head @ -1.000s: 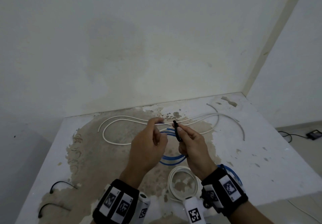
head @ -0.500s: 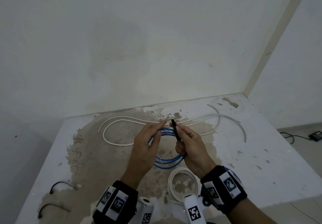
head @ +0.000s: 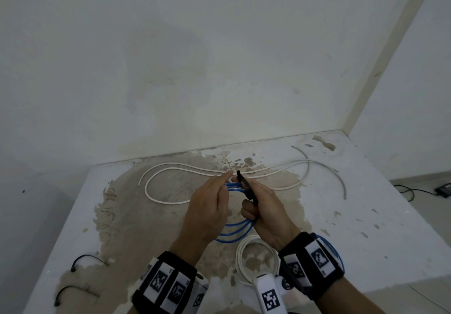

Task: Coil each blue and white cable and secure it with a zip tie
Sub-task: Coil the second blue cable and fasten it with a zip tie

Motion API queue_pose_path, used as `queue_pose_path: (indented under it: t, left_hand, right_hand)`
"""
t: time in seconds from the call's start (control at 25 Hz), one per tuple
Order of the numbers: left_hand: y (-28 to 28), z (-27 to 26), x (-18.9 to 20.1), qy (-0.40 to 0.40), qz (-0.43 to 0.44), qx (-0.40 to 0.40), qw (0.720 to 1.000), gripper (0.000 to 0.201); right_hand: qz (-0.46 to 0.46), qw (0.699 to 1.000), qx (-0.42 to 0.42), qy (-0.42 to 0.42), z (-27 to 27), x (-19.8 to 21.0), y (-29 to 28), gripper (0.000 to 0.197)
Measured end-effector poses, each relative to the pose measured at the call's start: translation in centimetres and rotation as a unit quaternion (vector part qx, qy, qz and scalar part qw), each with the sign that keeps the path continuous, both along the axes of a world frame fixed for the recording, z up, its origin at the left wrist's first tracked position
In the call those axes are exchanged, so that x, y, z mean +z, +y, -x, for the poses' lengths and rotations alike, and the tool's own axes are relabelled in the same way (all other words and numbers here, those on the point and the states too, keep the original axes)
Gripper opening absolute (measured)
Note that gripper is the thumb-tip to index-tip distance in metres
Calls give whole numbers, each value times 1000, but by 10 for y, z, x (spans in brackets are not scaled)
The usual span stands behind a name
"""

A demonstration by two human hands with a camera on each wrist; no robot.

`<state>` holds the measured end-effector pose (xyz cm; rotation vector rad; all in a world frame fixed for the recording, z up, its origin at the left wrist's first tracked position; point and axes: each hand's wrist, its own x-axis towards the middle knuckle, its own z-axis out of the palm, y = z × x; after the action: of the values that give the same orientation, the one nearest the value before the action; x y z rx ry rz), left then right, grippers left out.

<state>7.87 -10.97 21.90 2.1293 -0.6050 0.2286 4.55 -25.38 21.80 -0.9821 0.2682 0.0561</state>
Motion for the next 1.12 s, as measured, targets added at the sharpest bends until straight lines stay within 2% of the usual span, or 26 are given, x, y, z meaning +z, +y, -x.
queue_pose_path:
  t: [0.12,0.24,0.48,0.6,0.72,1.12]
  left_hand:
    - [-1,2,0,-14,-33,-9,999,57]
    - [-2,1,-2,-20,-69,12,997,54]
    - [0,0,2,5,-75,14,997,54]
    - [-4,2,5,-6,-69,26,997,64]
    - [-6,2,7,-18,-62,35,997,59]
    - [-8,2,4,32,12,-3,999,50]
  right_hand:
    - [21,1000,-6,-3,-1,-2,0,31]
    - [45,999,-16,-20,-1,-8,3,32]
    - [135,989,-22,-62,0,-7,7,30]
    - [159,984,-42,-74,0,-3,8,24]
    - [163,981,-67,-78,-2,-1,8,12]
    - [193,975,-92,-60,-4,1,7,15]
